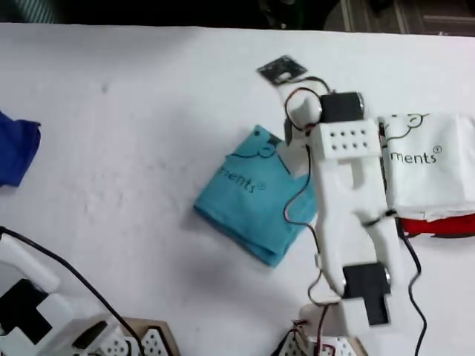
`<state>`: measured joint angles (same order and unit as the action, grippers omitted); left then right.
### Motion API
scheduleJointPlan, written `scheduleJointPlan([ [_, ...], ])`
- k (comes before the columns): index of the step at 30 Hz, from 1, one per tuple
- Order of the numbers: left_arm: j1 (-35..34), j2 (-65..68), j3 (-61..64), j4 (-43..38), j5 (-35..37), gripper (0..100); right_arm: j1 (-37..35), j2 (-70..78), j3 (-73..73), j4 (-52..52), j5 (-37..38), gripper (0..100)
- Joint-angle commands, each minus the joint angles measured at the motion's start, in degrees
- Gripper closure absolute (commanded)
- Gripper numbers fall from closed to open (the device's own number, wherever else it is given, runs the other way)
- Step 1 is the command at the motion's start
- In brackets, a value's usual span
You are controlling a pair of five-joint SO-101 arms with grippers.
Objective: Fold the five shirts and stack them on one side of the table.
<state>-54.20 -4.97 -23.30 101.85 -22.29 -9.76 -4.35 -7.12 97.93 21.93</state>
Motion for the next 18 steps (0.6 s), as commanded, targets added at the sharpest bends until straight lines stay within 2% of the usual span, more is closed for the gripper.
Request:
scheduleJointPlan([
  [1,0.57,-2.07,-1.67,-0.44,-0.62,97,-1.80,-8.13,2.11,0.57,-11.69,65.6],
  [7,0.66,-2.07,-1.67,-0.44,-0.62,97,-10.07,-14.90,16.18,-0.92,-33.93,65.5],
  [11,0.66,-2.07,-1.67,-0.44,-0.62,97,-13.23,-11.47,24.79,-9.45,-47.91,65.5],
  [15,0.66,-2.07,-1.67,-0.26,-0.62,97,-13.49,-6.02,27.52,-17.71,-54.68,64.3],
  [18,0.40,-2.15,-1.67,0.00,-0.62,97,-13.49,-2.95,27.16,-21.23,-56.62,55.0],
])
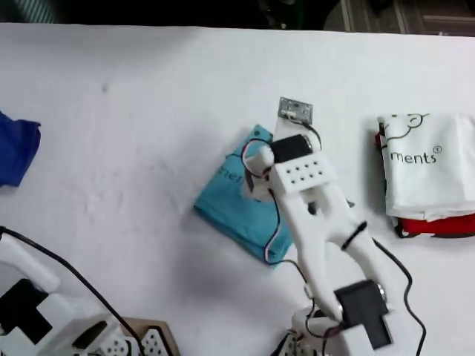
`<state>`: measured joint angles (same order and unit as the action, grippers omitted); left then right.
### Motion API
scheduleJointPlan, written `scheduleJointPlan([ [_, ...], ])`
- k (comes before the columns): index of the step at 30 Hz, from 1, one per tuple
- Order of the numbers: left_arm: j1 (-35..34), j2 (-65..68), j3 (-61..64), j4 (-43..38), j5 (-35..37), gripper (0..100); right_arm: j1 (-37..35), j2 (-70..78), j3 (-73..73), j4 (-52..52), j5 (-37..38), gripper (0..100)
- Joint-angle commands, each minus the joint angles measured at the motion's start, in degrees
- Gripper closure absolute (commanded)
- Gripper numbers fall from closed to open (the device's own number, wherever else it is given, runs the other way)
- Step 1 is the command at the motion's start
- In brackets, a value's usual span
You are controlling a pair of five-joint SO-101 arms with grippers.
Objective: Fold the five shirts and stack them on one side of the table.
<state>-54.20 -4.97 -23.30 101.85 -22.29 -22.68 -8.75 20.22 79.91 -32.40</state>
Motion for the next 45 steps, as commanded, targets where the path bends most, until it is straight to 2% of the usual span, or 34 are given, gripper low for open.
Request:
scheduleJointPlan([
  [1,0.31,-2.15,-1.67,0.00,-0.62,97,-0.48,2.24,-0.18,-4.26,-2.90,51.0],
  [4,0.31,-2.42,-1.67,0.00,-0.62,97,-0.22,4.44,-0.09,-7.08,-4.75,43.6],
  [9,0.31,-2.15,-1.67,0.00,-0.62,97,-0.13,9.45,0.18,-14.20,-5.19,47.8],
  [14,0.48,-2.15,-1.67,0.00,-0.62,97,2.51,17.01,0.18,-23.25,-8.79,51.3],
  [19,0.40,-2.15,-1.67,-0.09,-0.62,97,3.30,25.01,-0.09,-25.98,-9.05,56.0],
  [23,0.40,-2.15,-1.67,-0.26,-0.62,97,3.38,26.07,-1.23,-24.75,-8.88,66.6],
  [28,0.48,-2.15,-1.67,-0.35,-0.62,97,3.38,26.59,-1.67,-24.22,-8.53,91.6],
  [30,0.40,-2.15,-1.67,-0.35,-0.62,97,3.30,26.59,-1.67,-24.22,-6.24,99.0],
  [32,0.40,-2.15,-1.67,-0.35,-0.62,97,3.30,26.42,-1.67,-24.22,-2.64,95.7],
  [38,0.40,-2.15,-1.67,-0.35,-0.62,97,6.20,23.16,-1.67,-21.41,8.09,98.1],
  [45,0.48,-2.07,-1.67,-0.35,-0.62,97,11.74,3.82,-1.67,-13.41,28.92,98.1],
])
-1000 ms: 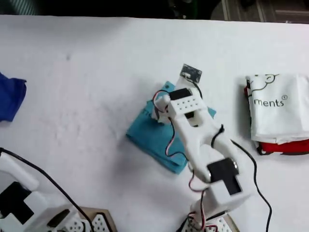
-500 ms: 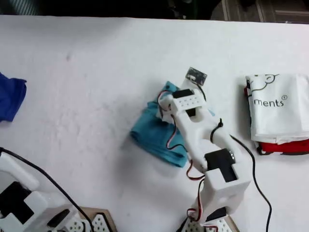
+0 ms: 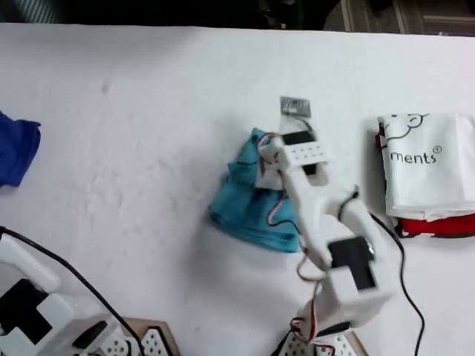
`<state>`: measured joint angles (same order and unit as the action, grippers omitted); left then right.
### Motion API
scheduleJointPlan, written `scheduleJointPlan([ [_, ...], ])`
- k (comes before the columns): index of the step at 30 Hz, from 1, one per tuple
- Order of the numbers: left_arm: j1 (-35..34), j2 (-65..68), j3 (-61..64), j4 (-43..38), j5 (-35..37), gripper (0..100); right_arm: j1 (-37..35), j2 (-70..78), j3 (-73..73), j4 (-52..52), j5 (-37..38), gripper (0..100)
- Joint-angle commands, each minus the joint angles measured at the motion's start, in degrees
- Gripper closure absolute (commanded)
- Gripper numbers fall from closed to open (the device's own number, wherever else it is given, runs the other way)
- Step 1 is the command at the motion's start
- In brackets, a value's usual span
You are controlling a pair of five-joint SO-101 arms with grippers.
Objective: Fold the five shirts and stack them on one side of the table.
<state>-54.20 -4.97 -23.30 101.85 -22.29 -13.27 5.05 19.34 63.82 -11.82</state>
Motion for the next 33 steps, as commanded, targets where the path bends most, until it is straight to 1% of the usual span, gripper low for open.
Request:
scheduleJointPlan([
  [1,0.48,-2.07,-1.67,-0.35,-0.62,97,3.21,-12.88,-0.79,3.91,11.96,98.1],
  [6,0.66,-2.07,-1.67,-0.35,-0.62,97,8.92,-24.66,-0.88,10.86,30.33,98.1],
  [8,0.66,-1.98,-1.67,-0.44,-0.62,97,12.09,-28.53,-0.88,12.88,36.22,98.1],
  [12,0.66,-1.98,-1.67,-0.88,-0.62,97,19.65,-34.24,-1.14,13.85,45.01,98.1],
  [15,0.66,-1.98,-1.67,-1.23,-0.62,97,25.98,-35.38,-4.92,13.67,50.73,98.1],
  [19,0.66,-1.98,-1.67,-1.23,-0.62,97,32.04,-31.16,-13.45,13.67,54.68,98.1],
  [24,1.27,-1.98,-1.67,-1.23,-0.62,97,37.49,-20.26,-24.35,13.85,55.56,98.1],
  [33,1.36,-2.07,-1.67,-1.23,-0.62,97,41.27,-0.48,-39.56,13.93,55.82,98.1],
])
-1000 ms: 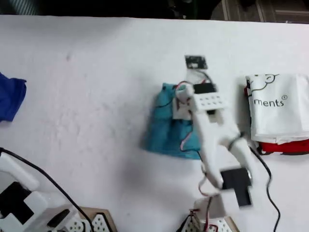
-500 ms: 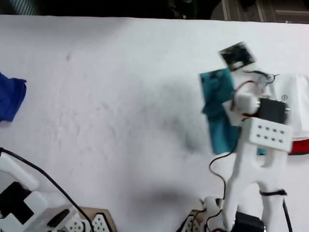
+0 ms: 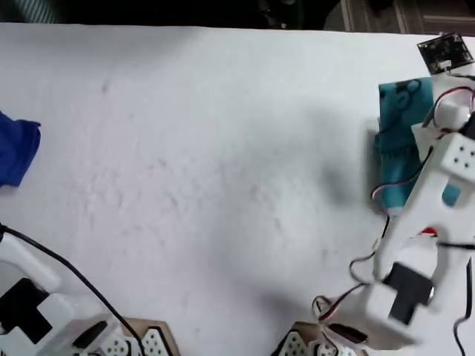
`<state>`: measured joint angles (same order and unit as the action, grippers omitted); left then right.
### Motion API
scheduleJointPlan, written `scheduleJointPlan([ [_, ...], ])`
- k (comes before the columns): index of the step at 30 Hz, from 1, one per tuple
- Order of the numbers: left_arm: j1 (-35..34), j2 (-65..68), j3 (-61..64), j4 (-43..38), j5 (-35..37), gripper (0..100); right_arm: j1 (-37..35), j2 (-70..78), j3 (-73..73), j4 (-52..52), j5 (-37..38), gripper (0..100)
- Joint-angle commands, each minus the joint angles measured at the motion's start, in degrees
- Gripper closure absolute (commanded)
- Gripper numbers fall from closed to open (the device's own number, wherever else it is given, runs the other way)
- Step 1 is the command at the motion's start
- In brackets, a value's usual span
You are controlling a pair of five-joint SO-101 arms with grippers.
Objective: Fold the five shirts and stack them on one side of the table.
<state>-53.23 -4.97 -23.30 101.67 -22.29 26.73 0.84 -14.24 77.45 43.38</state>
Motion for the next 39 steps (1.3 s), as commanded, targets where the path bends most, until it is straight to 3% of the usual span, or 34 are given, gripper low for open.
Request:
scheduleJointPlan([
  [1,0.31,-2.07,-1.67,-1.05,-0.62,97,1.71,5.67,-7.56,0.31,1.76,98.1],
  [12,0.40,-2.07,-1.67,-1.05,-0.62,97,5.49,25.01,-25.32,0.40,8.18,97.1],
  [14,0.40,-2.07,-1.67,-1.05,-0.62,97,5.76,26.51,-28.57,1.36,8.35,89.5],
  [18,0.40,-2.07,-1.67,-1.05,-0.62,97,6.29,27.21,-34.99,6.02,8.09,63.2],
  [21,0.40,-2.07,-1.67,-1.05,-0.62,97,6.02,27.21,-38.77,9.80,8.09,56.3],
  [28,0.40,-2.07,-1.67,-1.05,-0.62,97,4.70,26.15,-44.66,21.05,8.18,65.6],
  [30,0.40,-2.07,-1.67,-1.05,-0.62,97,4.70,26.15,-44.84,21.05,8.09,75.2],
  [33,0.40,-2.07,-1.67,-1.05,-0.53,97,4.44,26.15,-44.57,20.97,8.09,97.8],
  [36,0.40,-2.07,-1.67,-1.05,-0.53,97,4.35,26.24,-44.48,21.05,8.09,93.2],
  [39,0.40,-2.07,-1.67,-0.97,-0.53,97,3.74,26.77,-43.69,21.05,8.09,98.7],
])
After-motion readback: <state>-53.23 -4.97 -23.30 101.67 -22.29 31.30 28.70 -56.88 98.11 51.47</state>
